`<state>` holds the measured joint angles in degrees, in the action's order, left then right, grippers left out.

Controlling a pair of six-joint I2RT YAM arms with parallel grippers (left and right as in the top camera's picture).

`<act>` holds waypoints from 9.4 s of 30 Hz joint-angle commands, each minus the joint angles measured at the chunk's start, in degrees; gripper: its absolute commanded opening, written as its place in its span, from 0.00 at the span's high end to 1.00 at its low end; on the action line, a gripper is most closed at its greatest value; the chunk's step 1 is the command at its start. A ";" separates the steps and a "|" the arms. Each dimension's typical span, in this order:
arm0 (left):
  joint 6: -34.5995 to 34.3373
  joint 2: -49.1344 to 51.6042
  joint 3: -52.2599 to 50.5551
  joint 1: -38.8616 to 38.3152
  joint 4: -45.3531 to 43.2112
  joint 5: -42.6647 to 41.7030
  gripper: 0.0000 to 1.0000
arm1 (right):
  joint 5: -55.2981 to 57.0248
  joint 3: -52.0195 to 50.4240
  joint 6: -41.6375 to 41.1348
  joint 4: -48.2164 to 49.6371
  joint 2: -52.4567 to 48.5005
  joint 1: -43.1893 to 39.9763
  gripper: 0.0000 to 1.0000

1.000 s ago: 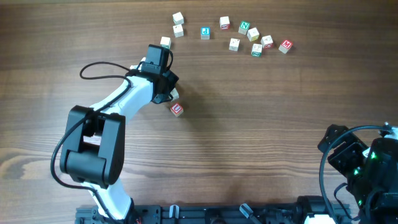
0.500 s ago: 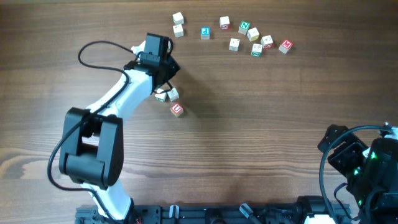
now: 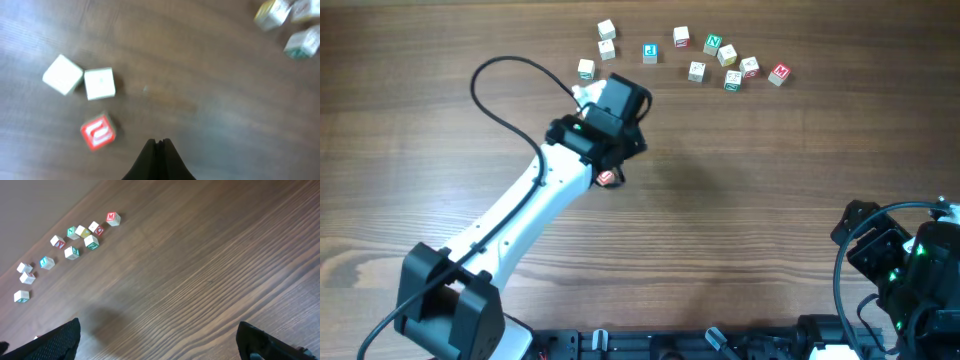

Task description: Form a circle

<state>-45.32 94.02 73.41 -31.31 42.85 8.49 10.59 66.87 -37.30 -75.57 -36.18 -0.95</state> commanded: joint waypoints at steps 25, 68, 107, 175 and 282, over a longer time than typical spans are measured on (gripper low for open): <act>-1.64 1.05 -0.39 -13.88 4.57 1.38 0.27 | 0.35 0.04 -0.39 0.07 0.31 0.11 0.00; -28.26 11.72 -0.46 -13.90 11.87 18.62 0.10 | 0.35 0.04 -0.39 -0.13 0.31 0.11 0.00; -30.88 15.93 -8.00 -4.20 -2.01 11.26 0.44 | 0.35 0.04 -0.42 -0.17 0.31 0.11 0.00; -3.08 13.11 -8.55 -2.54 3.28 10.21 0.60 | 0.33 0.04 -0.39 -0.17 0.31 0.11 0.00; 12.13 10.99 -8.55 3.45 0.02 5.05 0.64 | 0.33 0.04 -0.39 -0.33 0.31 0.11 0.00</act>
<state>-33.67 105.84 65.39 -27.64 42.59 13.41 10.59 66.87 -37.30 -75.79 -36.18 -0.95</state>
